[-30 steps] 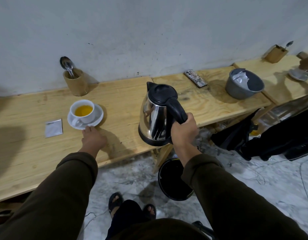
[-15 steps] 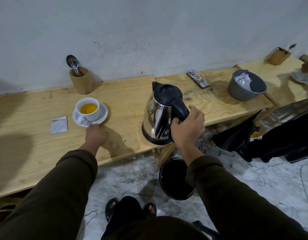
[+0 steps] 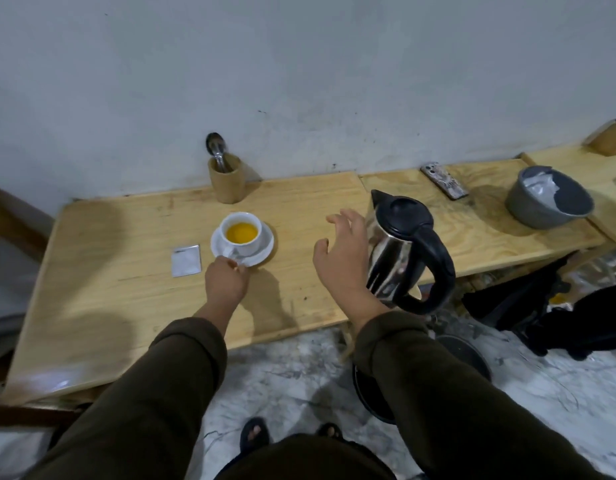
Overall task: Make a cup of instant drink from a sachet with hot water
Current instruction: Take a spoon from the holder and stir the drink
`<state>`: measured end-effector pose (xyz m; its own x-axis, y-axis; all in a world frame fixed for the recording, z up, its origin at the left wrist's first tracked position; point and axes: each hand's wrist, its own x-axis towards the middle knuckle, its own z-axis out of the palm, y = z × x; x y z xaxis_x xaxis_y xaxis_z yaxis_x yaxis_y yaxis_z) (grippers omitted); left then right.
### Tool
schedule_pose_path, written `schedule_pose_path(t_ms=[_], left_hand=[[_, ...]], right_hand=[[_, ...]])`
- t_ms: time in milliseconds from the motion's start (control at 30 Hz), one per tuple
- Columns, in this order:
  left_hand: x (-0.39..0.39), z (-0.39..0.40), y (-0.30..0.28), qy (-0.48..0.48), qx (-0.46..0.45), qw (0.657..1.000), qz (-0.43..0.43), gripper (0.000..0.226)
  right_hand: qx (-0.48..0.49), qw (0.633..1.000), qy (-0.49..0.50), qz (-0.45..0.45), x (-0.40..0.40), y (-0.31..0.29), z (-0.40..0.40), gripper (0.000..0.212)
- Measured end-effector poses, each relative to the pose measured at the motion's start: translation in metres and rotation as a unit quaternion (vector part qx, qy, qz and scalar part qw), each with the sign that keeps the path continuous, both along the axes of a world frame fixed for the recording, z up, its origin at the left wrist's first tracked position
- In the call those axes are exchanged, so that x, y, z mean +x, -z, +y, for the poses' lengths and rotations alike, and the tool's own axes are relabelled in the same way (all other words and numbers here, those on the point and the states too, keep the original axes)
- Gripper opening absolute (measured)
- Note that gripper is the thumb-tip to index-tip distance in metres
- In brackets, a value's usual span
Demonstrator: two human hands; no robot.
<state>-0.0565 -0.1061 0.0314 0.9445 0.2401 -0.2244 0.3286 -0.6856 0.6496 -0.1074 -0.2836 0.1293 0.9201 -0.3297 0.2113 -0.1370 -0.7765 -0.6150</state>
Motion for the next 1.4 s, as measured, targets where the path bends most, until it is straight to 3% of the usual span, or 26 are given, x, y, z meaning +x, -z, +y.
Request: schedule_pose_path(t_ms=[200, 533, 800, 967, 1133, 1400], left_hand=[[0.012, 0.016, -0.01, -0.032, -0.027, 0.999, -0.024, 0.038], [0.034, 0.022, -0.011, -0.01, -0.029, 0.998, 0.063, 0.038], [0.053, 0.021, -0.011, -0.054, -0.028, 0.992, 0.107, 0.03], [0.059, 0.018, -0.007, -0.08, -0.016, 0.989, 0.12, 0.026], [0.062, 0.015, -0.009, -0.095, -0.023, 0.987, 0.131, 0.023], [0.062, 0.015, -0.013, -0.097, -0.04, 0.986, 0.131, 0.024]], right_hand=[[0.049, 0.995, -0.055, 0.069, 0.042, 0.008, 0.04, 0.028], [0.057, 0.981, -0.101, 0.155, 0.149, 0.027, 0.074, 0.021], [0.068, 0.967, -0.167, 0.183, 0.251, 0.03, 0.09, 0.026], [-0.014, 0.958, -0.195, 0.208, 0.296, 0.039, 0.111, 0.032], [-0.061, 0.961, -0.164, 0.215, 0.319, 0.051, 0.12, 0.041], [-0.12, 0.962, -0.147, 0.198, 0.33, 0.066, 0.126, 0.038]])
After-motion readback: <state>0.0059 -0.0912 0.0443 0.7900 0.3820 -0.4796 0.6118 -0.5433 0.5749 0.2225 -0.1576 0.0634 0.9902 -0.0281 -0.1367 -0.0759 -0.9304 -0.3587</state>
